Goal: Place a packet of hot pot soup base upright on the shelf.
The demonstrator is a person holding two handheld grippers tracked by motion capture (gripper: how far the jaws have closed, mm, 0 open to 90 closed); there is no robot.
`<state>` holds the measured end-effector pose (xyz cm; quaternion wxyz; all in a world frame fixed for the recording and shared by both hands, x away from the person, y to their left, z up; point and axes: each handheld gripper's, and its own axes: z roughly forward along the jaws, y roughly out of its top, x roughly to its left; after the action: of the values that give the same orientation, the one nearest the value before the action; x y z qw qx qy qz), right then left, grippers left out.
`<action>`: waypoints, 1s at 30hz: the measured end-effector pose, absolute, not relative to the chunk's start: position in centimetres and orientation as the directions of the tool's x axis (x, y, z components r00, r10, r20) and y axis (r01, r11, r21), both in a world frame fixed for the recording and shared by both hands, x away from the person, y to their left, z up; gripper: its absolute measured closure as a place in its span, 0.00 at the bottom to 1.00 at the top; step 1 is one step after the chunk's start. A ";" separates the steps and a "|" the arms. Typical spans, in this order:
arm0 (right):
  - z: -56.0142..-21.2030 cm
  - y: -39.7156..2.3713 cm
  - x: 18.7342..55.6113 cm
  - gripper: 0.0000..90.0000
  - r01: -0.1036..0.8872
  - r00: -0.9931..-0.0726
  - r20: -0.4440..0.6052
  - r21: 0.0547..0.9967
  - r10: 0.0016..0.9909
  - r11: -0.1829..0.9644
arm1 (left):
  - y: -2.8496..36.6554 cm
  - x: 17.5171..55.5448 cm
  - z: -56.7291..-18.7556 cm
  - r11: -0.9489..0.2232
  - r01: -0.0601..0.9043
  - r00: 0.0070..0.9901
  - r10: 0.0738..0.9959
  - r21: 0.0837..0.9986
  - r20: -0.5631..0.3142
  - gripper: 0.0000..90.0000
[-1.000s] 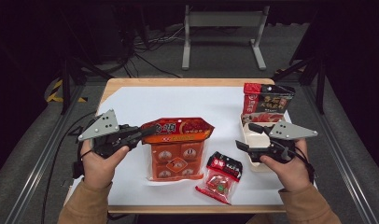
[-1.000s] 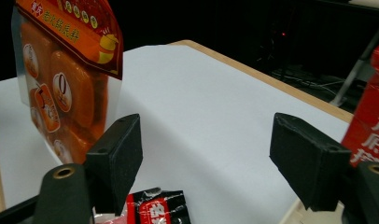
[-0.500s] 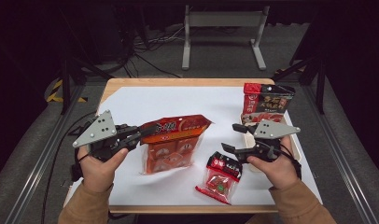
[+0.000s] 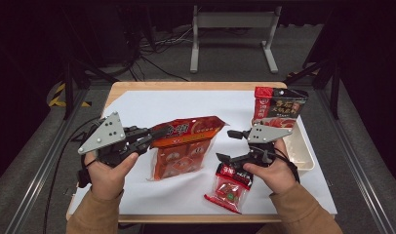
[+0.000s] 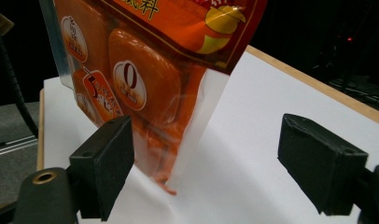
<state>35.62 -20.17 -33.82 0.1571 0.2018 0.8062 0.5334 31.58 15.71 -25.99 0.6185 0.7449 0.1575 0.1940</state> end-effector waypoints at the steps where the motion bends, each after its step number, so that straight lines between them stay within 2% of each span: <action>1: -33.9 -20.1 35.7 0.21 0.157 -0.873 -0.035 0.925 0.487 0.347 | 15.6 31.5 -25.9 -0.183 -0.008 0.878 0.470 0.983 0.095 1.00; 15: -34.6 -18.4 36.0 0.17 0.091 -0.927 -0.028 0.950 0.373 0.299 | 14.1 31.2 -25.3 -0.170 -0.054 0.905 0.407 0.984 0.120 1.00; 24: -35.2 -17.5 36.5 0.16 0.091 -0.945 0.011 0.969 0.328 0.230 | 13.9 31.3 -25.6 -0.165 -0.044 0.911 0.397 0.985 0.107 1.00; 27: -35.4 -17.3 36.7 0.20 0.095 -0.948 0.021 0.971 0.318 0.219 | 13.6 31.4 -25.7 -0.176 -0.043 0.914 0.391 0.984 0.109 1.00; 28: -35.4 -17.1 36.7 0.19 0.095 -0.947 0.017 0.969 0.322 0.229 | 13.5 31.4 -25.8 -0.176 -0.041 0.914 0.392 0.984 0.108 1.00; 30: -35.5 -16.9 36.6 0.29 0.077 -0.942 -0.027 0.954 0.336 0.291 | 13.6 31.4 -25.8 -0.177 -0.041 0.910 0.399 0.983 0.110 1.00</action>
<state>36.60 -16.87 -35.52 0.1115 0.1296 0.7956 0.5811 31.39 13.56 -25.77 0.6303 0.7469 0.1196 0.1745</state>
